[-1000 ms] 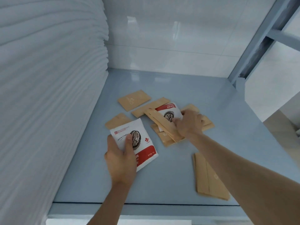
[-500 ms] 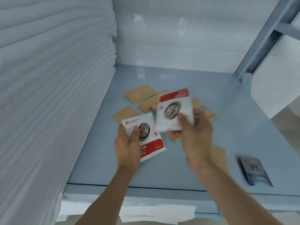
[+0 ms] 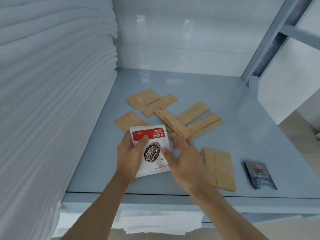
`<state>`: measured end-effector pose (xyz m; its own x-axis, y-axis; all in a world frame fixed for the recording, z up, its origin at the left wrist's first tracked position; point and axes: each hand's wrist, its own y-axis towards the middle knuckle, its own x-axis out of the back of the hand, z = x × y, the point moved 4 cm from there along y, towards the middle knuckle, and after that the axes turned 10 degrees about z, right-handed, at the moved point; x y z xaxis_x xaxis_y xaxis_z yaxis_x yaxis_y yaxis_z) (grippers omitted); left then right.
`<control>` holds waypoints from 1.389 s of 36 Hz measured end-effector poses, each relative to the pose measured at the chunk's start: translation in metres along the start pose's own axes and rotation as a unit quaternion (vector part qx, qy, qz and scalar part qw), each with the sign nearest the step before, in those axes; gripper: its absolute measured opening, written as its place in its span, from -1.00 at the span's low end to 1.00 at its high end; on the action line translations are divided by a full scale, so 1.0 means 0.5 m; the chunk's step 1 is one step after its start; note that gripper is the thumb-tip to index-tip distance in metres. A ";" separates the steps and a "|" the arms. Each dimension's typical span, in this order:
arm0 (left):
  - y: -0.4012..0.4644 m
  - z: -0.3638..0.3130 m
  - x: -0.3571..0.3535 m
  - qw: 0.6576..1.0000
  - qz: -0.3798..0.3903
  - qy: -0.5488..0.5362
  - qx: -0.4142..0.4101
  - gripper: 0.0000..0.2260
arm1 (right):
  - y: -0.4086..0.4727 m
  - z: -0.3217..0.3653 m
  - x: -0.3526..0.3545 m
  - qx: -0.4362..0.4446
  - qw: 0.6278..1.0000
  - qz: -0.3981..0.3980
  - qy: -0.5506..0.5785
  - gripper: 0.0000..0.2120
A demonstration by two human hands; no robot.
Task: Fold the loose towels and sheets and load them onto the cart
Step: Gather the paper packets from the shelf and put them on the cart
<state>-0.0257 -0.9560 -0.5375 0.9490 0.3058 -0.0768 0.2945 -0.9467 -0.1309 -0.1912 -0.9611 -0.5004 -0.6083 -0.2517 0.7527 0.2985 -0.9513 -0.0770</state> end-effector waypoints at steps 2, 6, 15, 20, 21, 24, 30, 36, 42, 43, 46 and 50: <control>-0.004 -0.004 0.000 0.999 0.027 -0.005 0.016 -0.86 | -0.001 -0.008 0.000 -0.020 0.997 0.046 0.064 -0.53; -0.020 -0.006 -0.012 0.991 0.084 0.098 0.016 -0.80 | -0.019 -0.024 -0.015 -0.026 0.995 0.062 0.080 -0.80; -0.071 0.002 -0.078 0.919 0.015 0.387 -0.078 -0.42 | -0.043 -0.065 0.011 -0.075 0.996 0.036 0.018 -0.78; -0.073 0.002 -0.079 0.914 0.007 0.400 -0.066 -0.40 | -0.044 -0.069 0.016 -0.091 0.995 0.042 -0.022 -0.78; -0.075 0.001 -0.079 0.916 0.005 0.394 -0.069 -0.41 | -0.043 -0.069 0.019 -0.088 0.995 0.038 -0.030 -0.77; -0.079 -0.005 -0.080 0.926 -0.007 0.370 -0.077 -0.50 | -0.033 -0.068 0.050 -0.091 0.995 0.003 -0.051 -0.76; -0.052 -0.042 -0.070 0.936 -0.063 0.334 -0.092 -0.71 | 0.016 -0.082 0.130 -0.109 0.991 -0.061 -0.040 -0.74; -0.001 -0.093 -0.094 0.916 -0.003 0.372 -0.152 -0.86 | 0.080 -0.095 0.152 -0.160 0.986 -0.002 -0.051 -0.56; 0.074 -0.105 -0.167 0.846 0.105 0.492 -0.176 -0.72 | 0.127 -0.082 0.118 -0.118 0.978 0.064 -0.160 -0.55; 0.089 -0.100 -0.178 0.829 0.130 0.517 -0.172 -0.70 | 0.134 -0.083 0.114 -0.104 0.976 0.072 -0.179 -0.54; 0.132 -0.077 -0.196 0.796 0.196 0.553 -0.147 -0.67 | 0.155 -0.093 0.114 -0.066 0.971 0.074 -0.220 -0.51; 0.172 -0.056 -0.197 0.791 0.217 0.555 -0.140 -0.66 | 0.188 -0.117 0.127 -0.018 0.970 0.076 -0.229 -0.52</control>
<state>-0.0907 -1.0703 -0.5137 0.4357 -0.1853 0.8808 -0.2207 -0.9707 -0.0951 -0.2447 -1.0769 -0.4983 -0.1665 -0.2929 0.9415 0.3278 -0.9170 -0.2273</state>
